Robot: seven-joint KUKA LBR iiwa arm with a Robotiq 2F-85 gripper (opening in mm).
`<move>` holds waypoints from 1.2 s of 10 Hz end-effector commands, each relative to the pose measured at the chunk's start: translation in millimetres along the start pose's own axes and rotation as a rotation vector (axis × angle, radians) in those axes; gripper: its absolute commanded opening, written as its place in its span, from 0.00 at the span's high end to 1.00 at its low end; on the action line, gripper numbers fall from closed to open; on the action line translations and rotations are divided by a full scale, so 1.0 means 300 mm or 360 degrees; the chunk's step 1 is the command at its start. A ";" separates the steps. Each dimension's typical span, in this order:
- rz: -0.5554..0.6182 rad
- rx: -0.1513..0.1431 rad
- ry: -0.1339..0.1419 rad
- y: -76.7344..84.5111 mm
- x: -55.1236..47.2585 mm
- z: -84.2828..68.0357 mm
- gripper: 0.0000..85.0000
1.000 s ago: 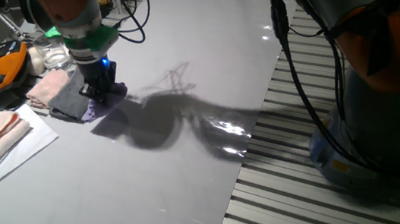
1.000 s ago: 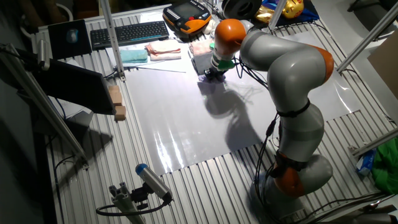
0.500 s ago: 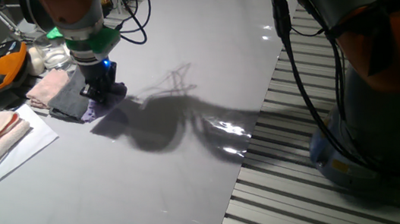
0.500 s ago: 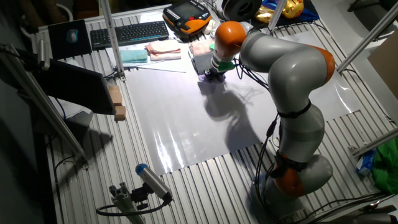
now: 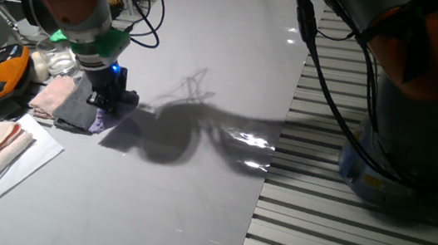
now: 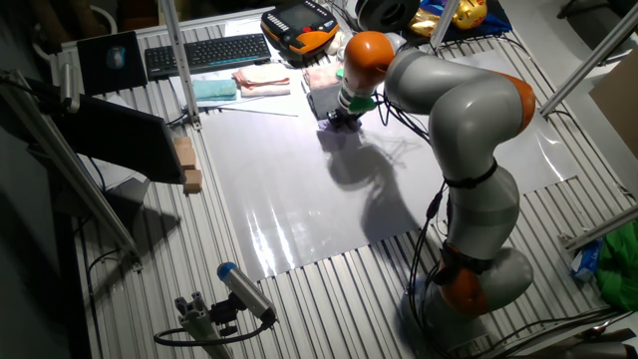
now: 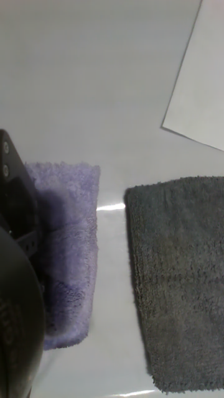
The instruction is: Clean the table with a cloth
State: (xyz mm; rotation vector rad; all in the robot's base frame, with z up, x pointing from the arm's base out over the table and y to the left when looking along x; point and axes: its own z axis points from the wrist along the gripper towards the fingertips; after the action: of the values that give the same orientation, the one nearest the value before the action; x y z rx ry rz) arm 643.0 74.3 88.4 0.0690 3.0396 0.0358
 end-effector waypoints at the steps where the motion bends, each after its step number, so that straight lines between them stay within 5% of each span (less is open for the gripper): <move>1: 0.0014 0.0002 0.0002 0.007 0.020 0.004 1.00; 4: 0.0042 -0.0010 0.0015 0.011 0.056 -0.003 1.00; 12: 0.0096 0.0054 -0.0019 0.177 0.173 0.055 1.00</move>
State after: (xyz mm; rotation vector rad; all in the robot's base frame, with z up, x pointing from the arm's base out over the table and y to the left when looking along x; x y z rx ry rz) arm 595.3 130.0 68.0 0.1638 3.0261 -0.0101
